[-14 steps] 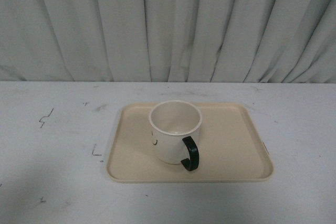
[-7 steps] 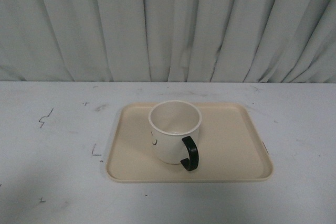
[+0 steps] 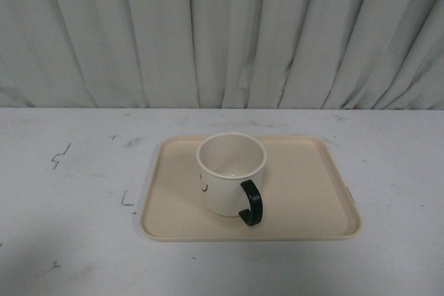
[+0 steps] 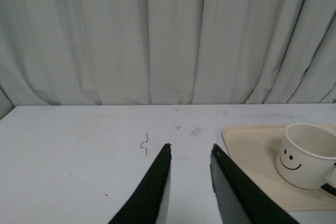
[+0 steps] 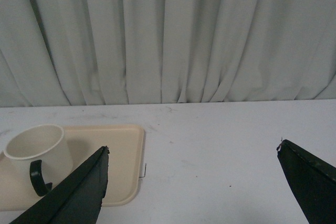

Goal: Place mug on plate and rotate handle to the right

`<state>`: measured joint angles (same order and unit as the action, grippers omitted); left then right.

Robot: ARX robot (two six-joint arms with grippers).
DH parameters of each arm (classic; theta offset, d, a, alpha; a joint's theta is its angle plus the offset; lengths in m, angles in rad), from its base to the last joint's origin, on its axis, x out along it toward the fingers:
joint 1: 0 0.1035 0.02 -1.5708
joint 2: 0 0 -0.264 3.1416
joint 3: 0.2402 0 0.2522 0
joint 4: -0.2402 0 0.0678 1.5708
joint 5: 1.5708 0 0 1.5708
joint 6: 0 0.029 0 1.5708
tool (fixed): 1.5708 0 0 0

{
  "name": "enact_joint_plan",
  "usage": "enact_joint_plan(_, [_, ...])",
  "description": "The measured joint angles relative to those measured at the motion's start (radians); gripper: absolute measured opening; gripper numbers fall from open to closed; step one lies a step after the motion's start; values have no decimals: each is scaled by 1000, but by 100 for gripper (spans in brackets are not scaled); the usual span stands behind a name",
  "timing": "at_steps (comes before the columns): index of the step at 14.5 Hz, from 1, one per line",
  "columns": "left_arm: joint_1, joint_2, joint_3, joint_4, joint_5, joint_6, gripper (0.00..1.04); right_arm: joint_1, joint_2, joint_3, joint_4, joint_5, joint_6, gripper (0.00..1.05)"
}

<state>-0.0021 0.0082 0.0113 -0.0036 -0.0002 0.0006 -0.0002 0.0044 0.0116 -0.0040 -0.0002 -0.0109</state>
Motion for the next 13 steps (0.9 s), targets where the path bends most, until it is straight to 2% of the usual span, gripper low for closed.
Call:
enact_joint_plan(2, [0,0,0,0,0,0,53,3,25,0,52,0,0,98])
enact_joint_plan(4, [0,0,0,0,0,0,75,57,328,37,335,23,3,98])
enact_joint_plan(6, [0,0,0,0,0,0,93,89,615,126,512,6,8,98])
enact_joint_plan(7, [0,0,0,0,0,1,100,114,758,217,536,16,9,98])
enact_joint_plan(9, [0,0,0,0,0,0,98,133,973,372,520,-11,16,98])
enact_joint_plan(11, [0,0,0,0,0,0,98,144,1166,531,389,-56,15,98])
enact_joint_plan(13, [0,0,0,0,0,0,98,171,1408,771,254,-194,26,98])
